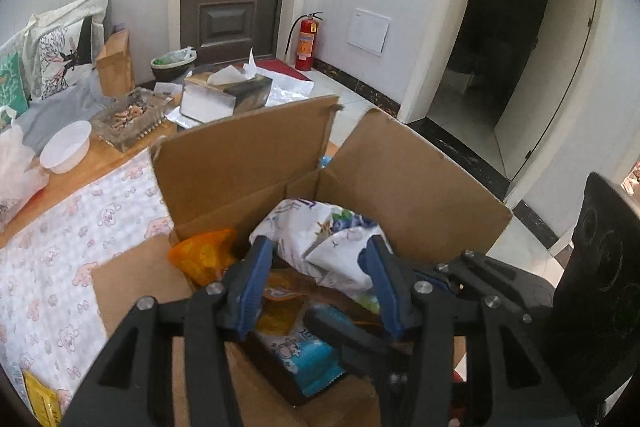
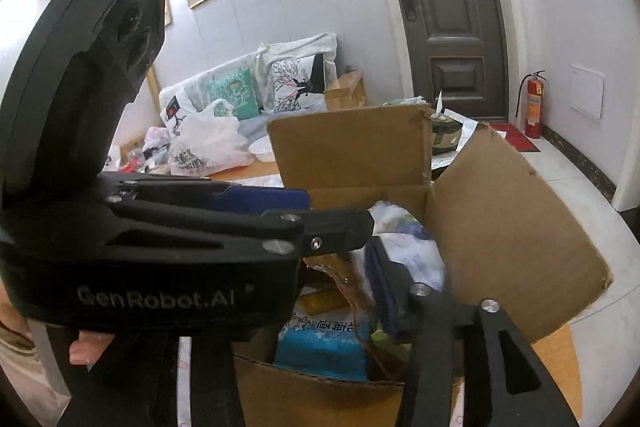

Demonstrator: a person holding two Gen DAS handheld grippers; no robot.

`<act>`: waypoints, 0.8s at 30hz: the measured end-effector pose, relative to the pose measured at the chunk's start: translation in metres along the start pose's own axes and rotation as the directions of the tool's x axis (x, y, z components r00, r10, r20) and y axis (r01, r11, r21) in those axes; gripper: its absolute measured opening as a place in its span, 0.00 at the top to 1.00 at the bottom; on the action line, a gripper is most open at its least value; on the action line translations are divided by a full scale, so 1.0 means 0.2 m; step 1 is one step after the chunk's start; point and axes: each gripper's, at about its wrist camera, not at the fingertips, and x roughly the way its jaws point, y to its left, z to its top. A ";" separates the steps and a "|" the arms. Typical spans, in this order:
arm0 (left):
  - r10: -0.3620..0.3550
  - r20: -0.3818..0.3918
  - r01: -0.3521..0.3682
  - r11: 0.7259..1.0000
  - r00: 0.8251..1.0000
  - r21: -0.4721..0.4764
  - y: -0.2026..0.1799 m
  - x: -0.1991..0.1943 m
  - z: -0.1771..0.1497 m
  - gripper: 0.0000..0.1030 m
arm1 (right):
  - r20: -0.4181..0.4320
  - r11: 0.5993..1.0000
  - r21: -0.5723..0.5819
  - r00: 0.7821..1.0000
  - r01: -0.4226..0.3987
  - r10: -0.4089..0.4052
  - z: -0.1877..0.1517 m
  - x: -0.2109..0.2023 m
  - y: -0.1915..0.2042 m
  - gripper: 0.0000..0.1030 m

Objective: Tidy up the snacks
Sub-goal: 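Carry the white bag into the box and open the left gripper, then move both grippers back over the table snacks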

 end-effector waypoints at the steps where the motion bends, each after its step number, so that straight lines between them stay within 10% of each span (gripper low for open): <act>1: 0.000 0.001 0.000 1.000 1.000 -0.005 0.01 0.00 0.00 0.48 | -0.003 1.000 0.001 1.000 -0.001 0.001 0.00 0.00 0.00 0.54; 24: 0.080 0.104 -0.075 0.996 0.991 -0.048 0.20 -0.49 -0.14 0.21 | 0.036 0.999 -0.041 0.999 -0.014 0.015 0.01 -0.15 0.18 0.06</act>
